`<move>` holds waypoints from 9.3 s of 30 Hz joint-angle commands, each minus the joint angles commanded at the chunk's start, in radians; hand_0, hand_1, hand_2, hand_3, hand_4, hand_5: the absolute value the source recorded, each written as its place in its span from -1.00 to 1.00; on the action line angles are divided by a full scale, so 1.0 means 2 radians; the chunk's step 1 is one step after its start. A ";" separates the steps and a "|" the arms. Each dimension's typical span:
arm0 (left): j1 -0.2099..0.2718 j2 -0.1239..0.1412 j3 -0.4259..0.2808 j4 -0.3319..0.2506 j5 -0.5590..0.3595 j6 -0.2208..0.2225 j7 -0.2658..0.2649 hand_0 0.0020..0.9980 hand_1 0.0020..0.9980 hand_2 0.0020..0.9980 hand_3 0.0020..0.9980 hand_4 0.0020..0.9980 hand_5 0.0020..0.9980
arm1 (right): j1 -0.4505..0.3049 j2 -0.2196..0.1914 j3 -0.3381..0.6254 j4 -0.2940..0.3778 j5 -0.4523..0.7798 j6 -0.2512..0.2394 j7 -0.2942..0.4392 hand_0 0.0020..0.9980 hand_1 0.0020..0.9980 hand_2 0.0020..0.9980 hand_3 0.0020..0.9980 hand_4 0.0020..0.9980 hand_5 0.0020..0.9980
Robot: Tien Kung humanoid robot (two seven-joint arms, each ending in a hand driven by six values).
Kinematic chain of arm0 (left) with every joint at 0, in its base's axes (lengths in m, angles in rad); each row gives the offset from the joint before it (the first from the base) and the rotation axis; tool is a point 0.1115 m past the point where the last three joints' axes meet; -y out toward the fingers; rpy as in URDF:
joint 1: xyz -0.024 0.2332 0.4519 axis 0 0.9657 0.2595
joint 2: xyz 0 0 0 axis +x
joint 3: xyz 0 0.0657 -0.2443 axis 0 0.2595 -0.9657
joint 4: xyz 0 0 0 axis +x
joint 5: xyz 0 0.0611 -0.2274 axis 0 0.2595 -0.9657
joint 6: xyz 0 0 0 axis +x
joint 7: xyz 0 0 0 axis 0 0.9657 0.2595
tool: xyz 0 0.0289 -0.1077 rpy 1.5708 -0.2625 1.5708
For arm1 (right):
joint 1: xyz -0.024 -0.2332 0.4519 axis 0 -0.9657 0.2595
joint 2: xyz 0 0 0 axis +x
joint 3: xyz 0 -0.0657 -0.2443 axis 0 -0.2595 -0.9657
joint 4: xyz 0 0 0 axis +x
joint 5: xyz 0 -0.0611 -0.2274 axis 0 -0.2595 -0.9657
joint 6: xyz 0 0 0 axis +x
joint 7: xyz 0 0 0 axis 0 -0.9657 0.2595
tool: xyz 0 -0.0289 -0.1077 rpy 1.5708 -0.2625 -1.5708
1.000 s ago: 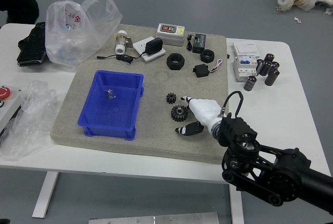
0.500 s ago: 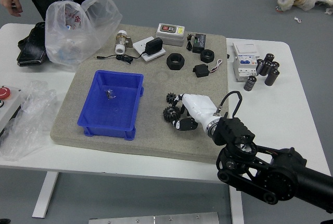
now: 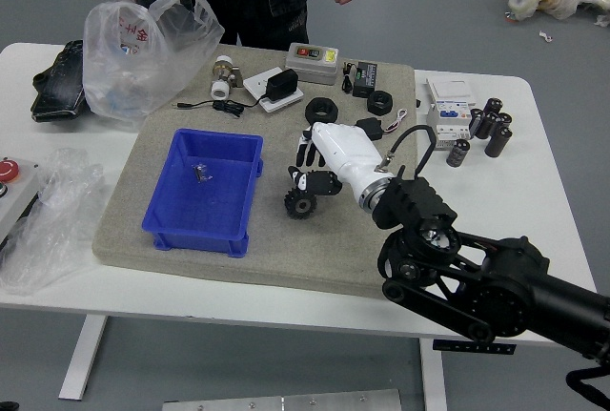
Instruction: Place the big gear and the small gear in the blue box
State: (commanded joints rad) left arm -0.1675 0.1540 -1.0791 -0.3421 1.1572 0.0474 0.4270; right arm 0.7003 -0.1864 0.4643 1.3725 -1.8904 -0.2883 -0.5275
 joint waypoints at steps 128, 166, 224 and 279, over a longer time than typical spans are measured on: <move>0.000 -0.001 -0.009 -0.002 0.013 -0.002 0.002 0.29 0.25 0.18 0.41 0.46 -0.14 | 0.105 0.043 -0.092 -0.090 0.091 0.009 0.037 0.93 0.91 0.91 -0.18 0.05 -0.92; -0.004 0.002 -0.047 -0.011 0.050 -0.002 0.028 0.29 0.25 0.18 0.41 0.47 -0.08 | 0.111 0.088 -0.115 -0.119 0.048 -0.019 0.039 0.94 1.00 1.00 1.00 0.64 -0.25; -0.001 0.001 -0.034 -0.007 0.033 0.003 0.013 0.28 0.24 0.15 0.38 0.44 -0.08 | 0.136 0.093 -0.222 -0.333 0.182 -0.004 0.064 0.45 0.56 0.52 0.12 0.01 -0.90; 0.001 -0.002 -0.042 -0.008 0.045 0.004 0.012 0.28 0.24 0.13 0.38 0.41 0.03 | 0.140 0.092 -0.228 -0.302 0.185 0.019 0.066 0.33 0.37 0.13 0.25 -0.59 -0.82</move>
State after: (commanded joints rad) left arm -0.1659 0.1491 -1.1639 -0.3591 1.2475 0.0554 0.4520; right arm 0.9800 -0.0023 0.0077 0.7677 -1.5207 -0.2503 -0.3960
